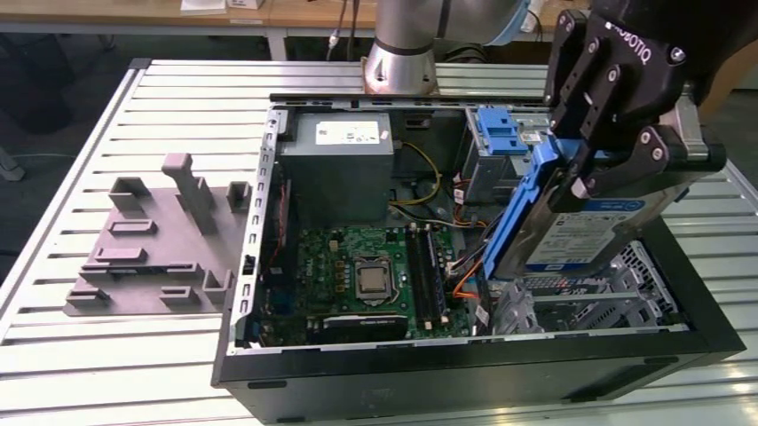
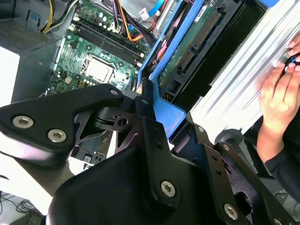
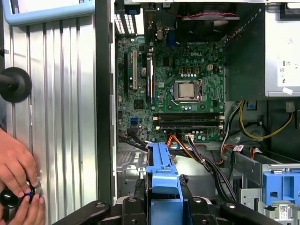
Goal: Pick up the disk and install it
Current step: 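Insert the disk into the insertion slot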
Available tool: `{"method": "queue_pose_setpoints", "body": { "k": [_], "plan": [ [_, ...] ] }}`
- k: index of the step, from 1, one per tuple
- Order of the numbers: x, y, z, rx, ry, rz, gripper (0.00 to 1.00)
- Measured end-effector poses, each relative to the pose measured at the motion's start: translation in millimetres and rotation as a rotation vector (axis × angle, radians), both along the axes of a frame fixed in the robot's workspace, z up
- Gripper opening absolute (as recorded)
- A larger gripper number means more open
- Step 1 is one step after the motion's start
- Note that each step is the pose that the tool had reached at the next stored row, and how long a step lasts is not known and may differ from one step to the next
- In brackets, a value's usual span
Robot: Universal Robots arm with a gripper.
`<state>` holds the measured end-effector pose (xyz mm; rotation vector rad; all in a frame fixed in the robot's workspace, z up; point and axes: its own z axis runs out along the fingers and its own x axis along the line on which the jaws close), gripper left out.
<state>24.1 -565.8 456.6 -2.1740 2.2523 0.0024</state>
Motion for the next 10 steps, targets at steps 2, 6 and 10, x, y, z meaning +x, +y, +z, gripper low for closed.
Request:
{"method": "queue_pose_setpoints", "body": {
  "k": [2,6,10],
  "plan": [
    [3.9,0.0,-0.5,0.0000,0.0000,0.000,0.36],
    [10.7,0.0,-1.5,0.0000,0.0000,0.000,0.36],
    [12.9,0.0,-2.2,-0.0003,-0.0030,0.000,0.36]
  ]
}}
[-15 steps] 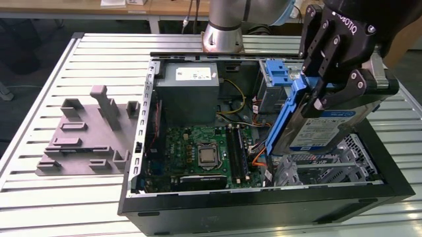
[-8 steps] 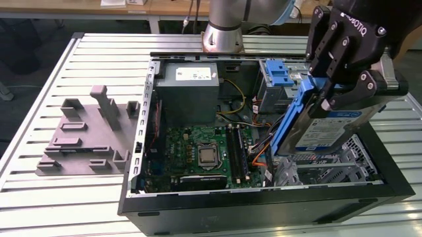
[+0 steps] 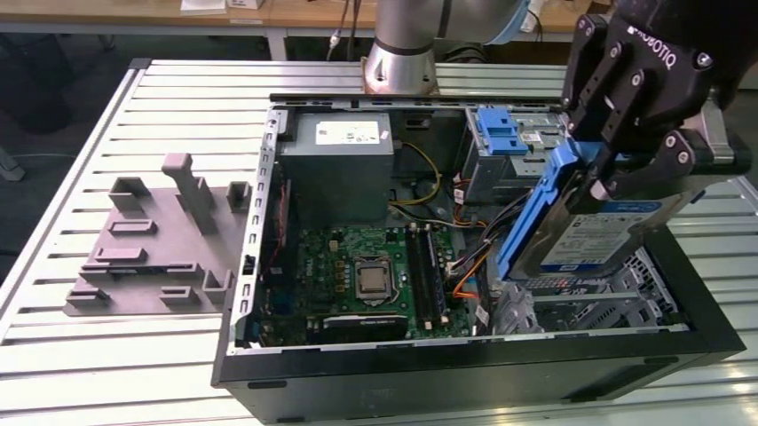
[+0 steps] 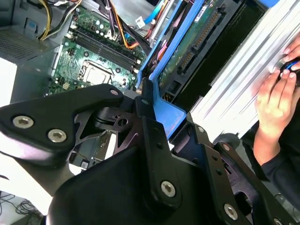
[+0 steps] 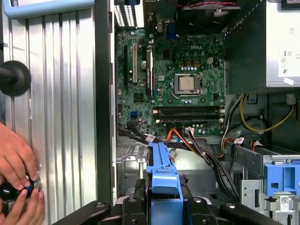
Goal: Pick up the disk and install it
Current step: 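Insert the disk into the insertion slot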
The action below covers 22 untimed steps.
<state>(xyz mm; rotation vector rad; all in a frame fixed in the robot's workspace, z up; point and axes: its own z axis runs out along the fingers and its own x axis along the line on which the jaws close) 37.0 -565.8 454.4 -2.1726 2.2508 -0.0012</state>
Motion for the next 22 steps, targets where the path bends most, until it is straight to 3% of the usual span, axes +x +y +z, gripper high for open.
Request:
{"method": "queue_pose_setpoints", "body": {
  "k": [3,9,13,22],
  "plan": [
    [3.1,-0.1,-0.9,0.0004,-0.0020,0.000,0.36],
    [20.6,-0.4,-3.1,0.0004,-0.0021,0.000,0.36],
    [27.3,-1.1,-5.4,0.0003,-0.0021,0.000,0.36],
    [29.0,-3.6,-9.6,0.0002,-0.0021,0.000,0.36]
  ]
}}
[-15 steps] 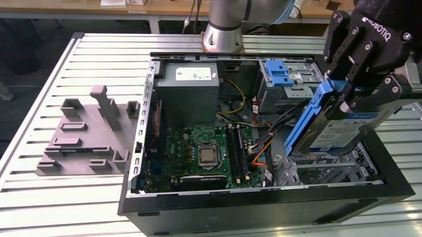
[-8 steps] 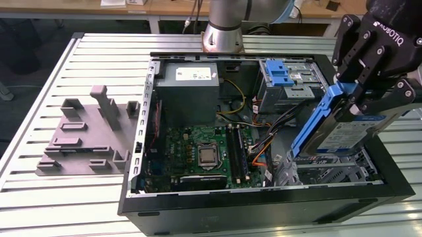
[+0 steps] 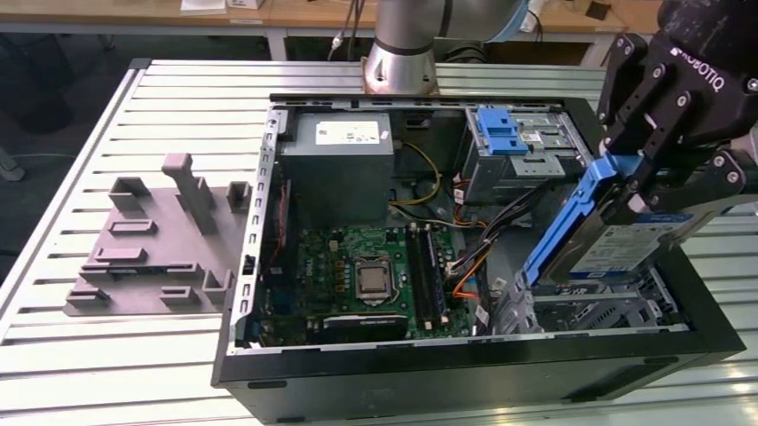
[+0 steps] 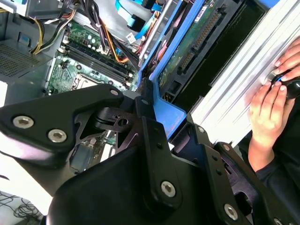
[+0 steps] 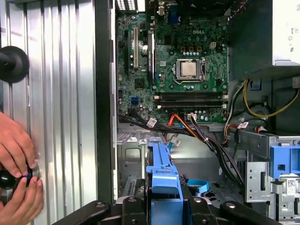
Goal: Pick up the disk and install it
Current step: 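Insert the disk into the insertion slot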
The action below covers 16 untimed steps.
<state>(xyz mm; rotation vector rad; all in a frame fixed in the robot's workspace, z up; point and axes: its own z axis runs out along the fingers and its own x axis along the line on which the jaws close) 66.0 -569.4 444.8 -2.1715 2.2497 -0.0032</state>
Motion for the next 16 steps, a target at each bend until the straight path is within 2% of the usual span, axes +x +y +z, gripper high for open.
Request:
{"method": "queue_pose_setpoints", "body": {
  "k": [16],
  "plan": [
    [1.0,-0.9,-5.4,0.0001,0.0000,-0.001,0.36]
  ]
}}
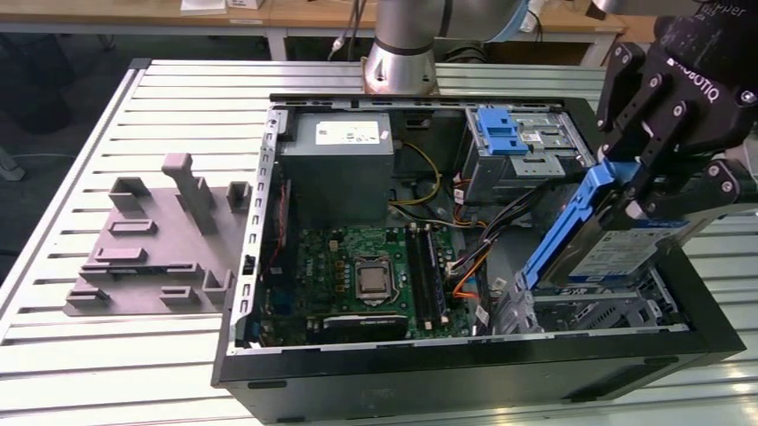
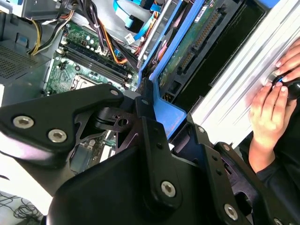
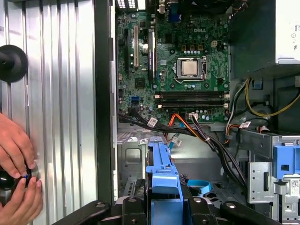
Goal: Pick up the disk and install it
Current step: 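Insert the disk into the insertion slot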
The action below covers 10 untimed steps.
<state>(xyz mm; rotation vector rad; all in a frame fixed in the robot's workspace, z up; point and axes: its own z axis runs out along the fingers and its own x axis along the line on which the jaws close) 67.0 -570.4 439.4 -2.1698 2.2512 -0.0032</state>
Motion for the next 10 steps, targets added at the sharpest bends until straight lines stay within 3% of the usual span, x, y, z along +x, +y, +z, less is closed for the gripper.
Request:
{"method": "queue_pose_setpoints", "body": {
  "k": [10],
  "plan": [
    [0.2,0.0,-4.2,0.0000,0.0000,0.000,0.36]
  ]
}}
